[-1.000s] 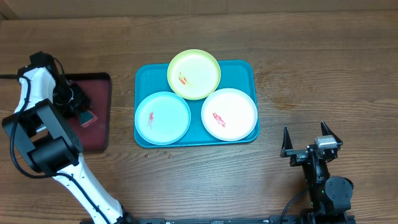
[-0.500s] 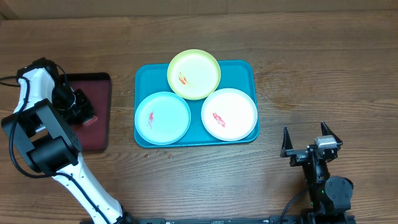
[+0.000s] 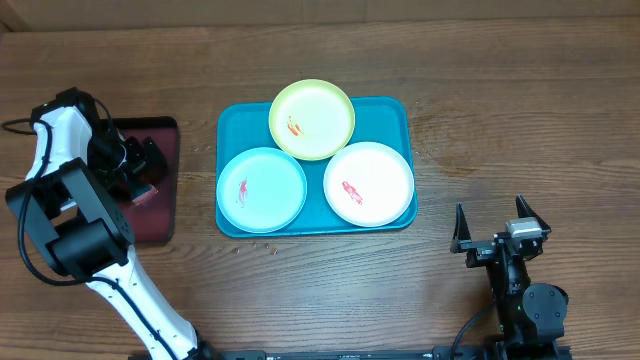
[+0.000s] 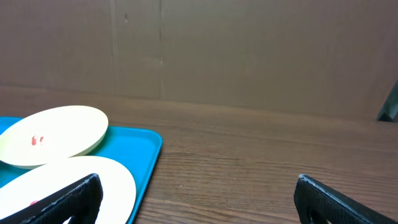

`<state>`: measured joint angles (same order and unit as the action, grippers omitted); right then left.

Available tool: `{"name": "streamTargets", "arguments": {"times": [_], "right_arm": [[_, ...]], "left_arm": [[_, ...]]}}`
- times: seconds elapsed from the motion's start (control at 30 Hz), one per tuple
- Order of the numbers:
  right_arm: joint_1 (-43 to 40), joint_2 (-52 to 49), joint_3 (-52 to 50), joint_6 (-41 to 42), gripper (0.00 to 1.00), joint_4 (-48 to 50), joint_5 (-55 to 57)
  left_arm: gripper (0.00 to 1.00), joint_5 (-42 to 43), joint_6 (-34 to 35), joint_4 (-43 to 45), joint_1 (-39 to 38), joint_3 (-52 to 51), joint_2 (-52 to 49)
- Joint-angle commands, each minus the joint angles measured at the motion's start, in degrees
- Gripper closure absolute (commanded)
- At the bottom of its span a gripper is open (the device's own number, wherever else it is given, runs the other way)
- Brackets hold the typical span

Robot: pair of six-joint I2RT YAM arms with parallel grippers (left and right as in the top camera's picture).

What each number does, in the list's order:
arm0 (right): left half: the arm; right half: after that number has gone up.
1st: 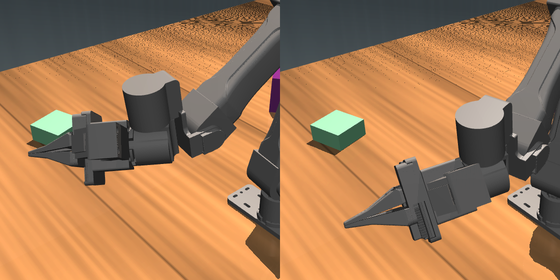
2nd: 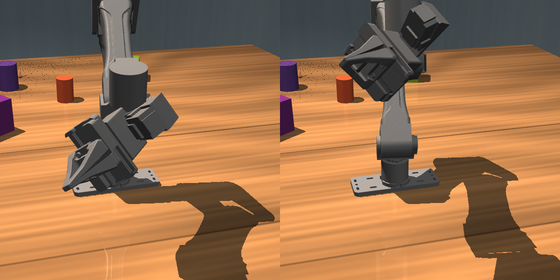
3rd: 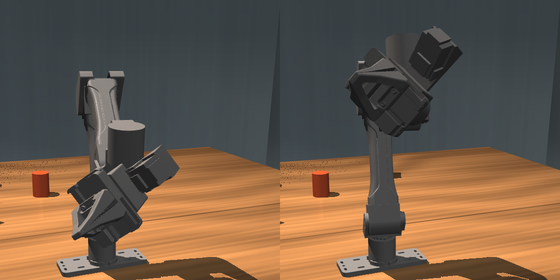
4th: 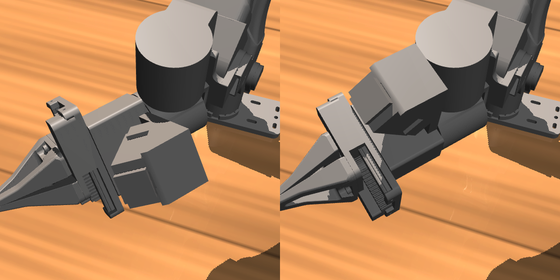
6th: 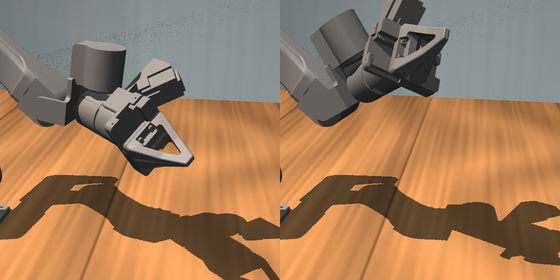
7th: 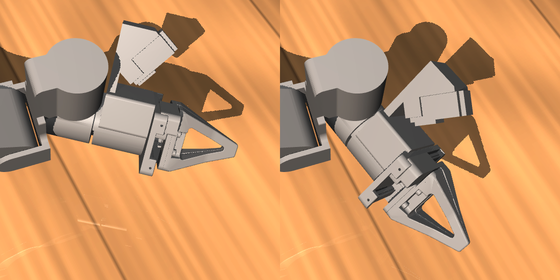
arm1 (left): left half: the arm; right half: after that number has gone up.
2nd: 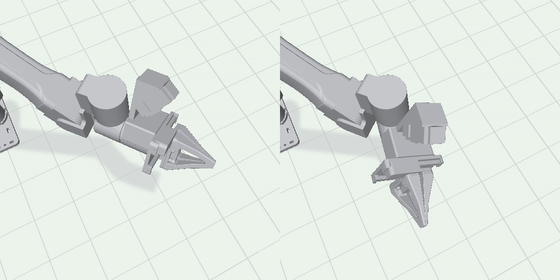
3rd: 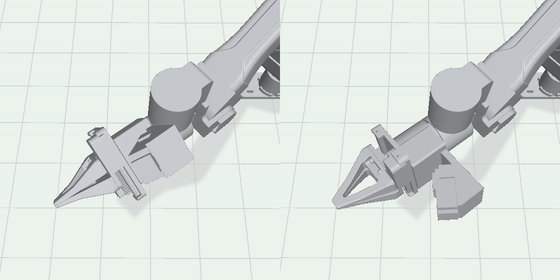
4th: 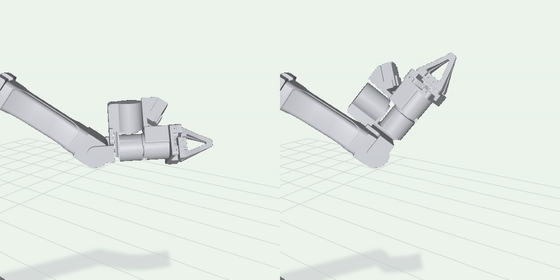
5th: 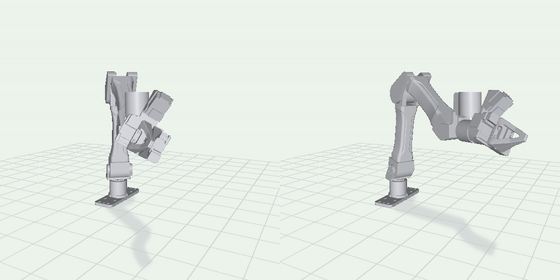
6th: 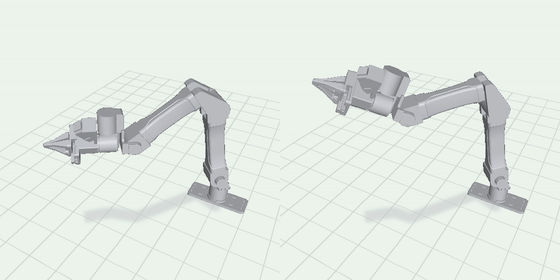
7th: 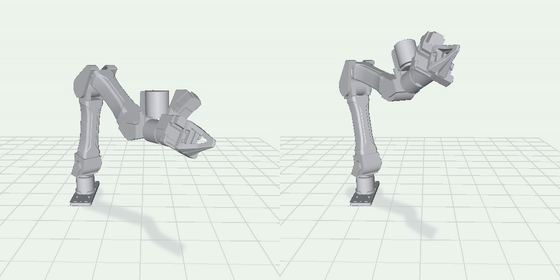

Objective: Clean dirty plates on tray and stack at the side
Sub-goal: 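Rub the held sponge on the wet red tray with the left gripper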

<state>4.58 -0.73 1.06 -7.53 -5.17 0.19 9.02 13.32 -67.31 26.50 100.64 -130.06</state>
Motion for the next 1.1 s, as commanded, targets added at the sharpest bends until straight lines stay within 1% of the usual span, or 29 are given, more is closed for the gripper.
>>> {"name": "streamTargets", "arguments": {"times": [0.0, 0.17, 0.2, 0.27, 0.3, 0.33, 0.37, 0.4, 0.53, 0.57, 0.6, 0.63, 0.67, 0.87, 0.9, 0.93, 1.03, 1.07], "right_arm": [[0.2, 0.6, -0.6, 0.0, 0.00, 0.3, -0.3], [0.2, 0.6, -0.6, 0.0, 0.00, 0.3, -0.3], [0.2, 0.6, -0.6, 0.0, 0.00, 0.3, -0.3], [0.2, 0.6, -0.6, 0.0, 0.00, 0.3, -0.3], [0.2, 0.6, -0.6, 0.0, 0.00, 0.3, -0.3], [0.2, 0.6, -0.6, 0.0, 0.00, 0.3, -0.3], [0.2, 0.6, -0.6, 0.0, 0.00, 0.3, -0.3], [0.2, 0.6, -0.6, 0.0, 0.00, 0.3, -0.3], [0.2, 0.6, -0.6, 0.0, 0.00, 0.3, -0.3], [0.2, 0.6, -0.6, 0.0, 0.00, 0.3, -0.3], [0.2, 0.6, -0.6, 0.0, 0.00, 0.3, -0.3], [0.2, 0.6, -0.6, 0.0, 0.00, 0.4, -0.3], [0.2, 0.6, -0.6, 0.0, 0.00, 0.3, -0.3], [0.2, 0.6, -0.6, 0.0, 0.00, 0.3, -0.3], [0.2, 0.6, -0.6, 0.0, 0.00, 0.3, -0.3], [0.2, 0.6, -0.6, 0.0, 0.00, 0.3, -0.3], [0.2, 0.6, -0.6, 0.0, 0.00, 0.3, -0.3], [0.2, 0.6, -0.6, 0.0, 0.00, 0.3, -0.3]], "left_arm": [[0.00, -3.0, -1.6, 6.1, 0.5, -0.9, -2.8], [0.00, -11.3, -1.6, 11.9, 0.5, -0.9, -2.8], [0.04, -11.6, -1.6, 12.3, 0.5, -0.9, -2.8], [0.24, -11.6, -1.6, 12.5, 0.5, -0.9, -2.8], [0.41, -11.6, -1.6, 12.5, 0.5, -0.9, -2.8], [0.64, -11.6, -1.6, 12.5, 0.5, -0.9, -2.8], [0.82, -11.6, -1.6, 12.4, 0.5, -0.9, -2.8], [0.96, -11.6, -1.5, 12.3, 0.5, -1.0, -2.8], [0.95, -11.2, -1.4, 11.3, 0.5, -1.0, -2.8], [0.83, -10.8, -1.3, 10.7, 0.5, -1.0, -2.8], [0.50, -10.5, -1.3, 10.1, 0.5, -1.0, -2.8], [0.09, -9.7, -1.1, 9.2, 0.5, -1.0, -2.8], [0.00, -8.7, -1.0, 8.3, 0.5, -1.0, -2.8], [0.00, -2.4, -1.1, 1.9, 0.5, -1.0, -2.8], [0.02, -1.5, -1.0, 1.1, 0.5, -1.0, -2.8], [0.11, -0.2, -1.1, 0.3, 0.5, -1.0, -2.8], [0.27, 2.8, -1.1, -0.2, 0.5, -1.0, -2.8], [0.38, 2.9, -1.1, -0.2, 0.5, -1.0, -2.8]]}}
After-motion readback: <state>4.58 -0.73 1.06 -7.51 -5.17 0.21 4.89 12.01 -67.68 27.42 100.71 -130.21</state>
